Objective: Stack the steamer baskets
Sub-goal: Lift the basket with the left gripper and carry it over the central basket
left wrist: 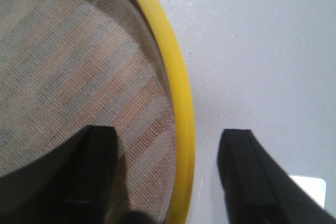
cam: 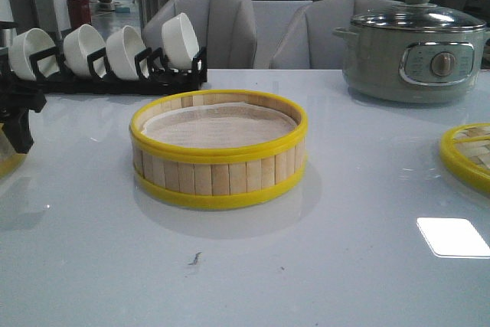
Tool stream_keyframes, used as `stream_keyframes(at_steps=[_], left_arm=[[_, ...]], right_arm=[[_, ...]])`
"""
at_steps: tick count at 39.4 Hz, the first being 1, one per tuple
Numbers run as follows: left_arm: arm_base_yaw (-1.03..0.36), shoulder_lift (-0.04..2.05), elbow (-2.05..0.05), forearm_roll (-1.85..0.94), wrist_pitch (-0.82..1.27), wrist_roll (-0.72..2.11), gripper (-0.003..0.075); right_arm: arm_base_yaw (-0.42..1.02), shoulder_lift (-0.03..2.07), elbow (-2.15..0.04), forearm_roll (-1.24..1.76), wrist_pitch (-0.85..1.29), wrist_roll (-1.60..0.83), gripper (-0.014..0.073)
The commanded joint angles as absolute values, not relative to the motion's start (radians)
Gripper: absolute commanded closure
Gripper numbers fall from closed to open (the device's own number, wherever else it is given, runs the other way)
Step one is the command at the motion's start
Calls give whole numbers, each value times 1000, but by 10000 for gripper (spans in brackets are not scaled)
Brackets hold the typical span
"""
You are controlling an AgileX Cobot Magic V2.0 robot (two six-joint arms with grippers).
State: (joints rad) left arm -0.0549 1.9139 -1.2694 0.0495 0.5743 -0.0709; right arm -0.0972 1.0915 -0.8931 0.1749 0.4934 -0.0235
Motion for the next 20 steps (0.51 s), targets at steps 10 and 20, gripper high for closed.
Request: stream_keyframes(at_steps=[10, 20], left_arm=[[-86, 1852, -1418, 0, 640, -78, 631], [-233, 1852, -1608, 0, 711, -78, 631]], right_arm=[[-101, 1076, -931, 181, 428, -31, 304], [-101, 1076, -931, 181, 428, -31, 304]])
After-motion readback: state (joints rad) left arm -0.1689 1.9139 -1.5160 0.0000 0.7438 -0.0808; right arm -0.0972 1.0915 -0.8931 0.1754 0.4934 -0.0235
